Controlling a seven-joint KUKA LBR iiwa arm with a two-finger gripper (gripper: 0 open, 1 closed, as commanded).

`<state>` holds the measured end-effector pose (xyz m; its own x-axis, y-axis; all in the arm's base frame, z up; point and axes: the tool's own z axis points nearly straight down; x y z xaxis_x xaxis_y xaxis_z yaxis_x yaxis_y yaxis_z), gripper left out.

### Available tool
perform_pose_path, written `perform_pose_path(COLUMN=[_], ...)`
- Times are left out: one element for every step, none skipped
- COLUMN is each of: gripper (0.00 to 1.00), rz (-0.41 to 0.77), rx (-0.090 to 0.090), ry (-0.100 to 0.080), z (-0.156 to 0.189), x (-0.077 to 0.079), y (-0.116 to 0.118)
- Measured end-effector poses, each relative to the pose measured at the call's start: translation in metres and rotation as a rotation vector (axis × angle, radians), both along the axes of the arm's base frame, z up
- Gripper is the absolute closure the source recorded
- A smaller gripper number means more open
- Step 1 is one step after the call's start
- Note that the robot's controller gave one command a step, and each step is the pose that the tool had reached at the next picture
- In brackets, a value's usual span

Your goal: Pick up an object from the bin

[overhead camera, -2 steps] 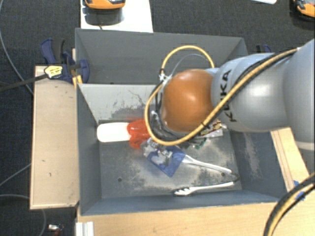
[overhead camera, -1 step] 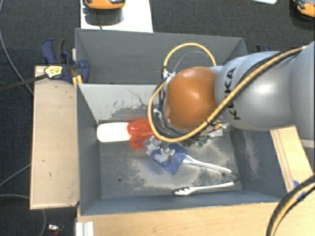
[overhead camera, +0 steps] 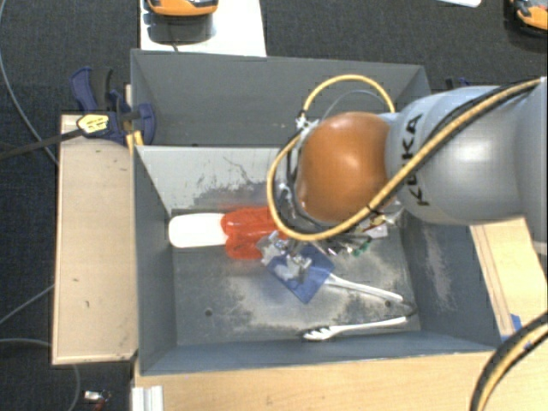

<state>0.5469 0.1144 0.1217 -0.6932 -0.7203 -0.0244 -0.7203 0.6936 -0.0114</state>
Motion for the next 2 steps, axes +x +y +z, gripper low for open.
perform_pose_path(gripper=[1.0,1.0], rz=[-0.067,-0.253], rx=[0.005,0.01], ry=[-0.005,-0.003], z=[-0.002,0.006], x=[0.009,0.027], y=[-0.001,-0.007])
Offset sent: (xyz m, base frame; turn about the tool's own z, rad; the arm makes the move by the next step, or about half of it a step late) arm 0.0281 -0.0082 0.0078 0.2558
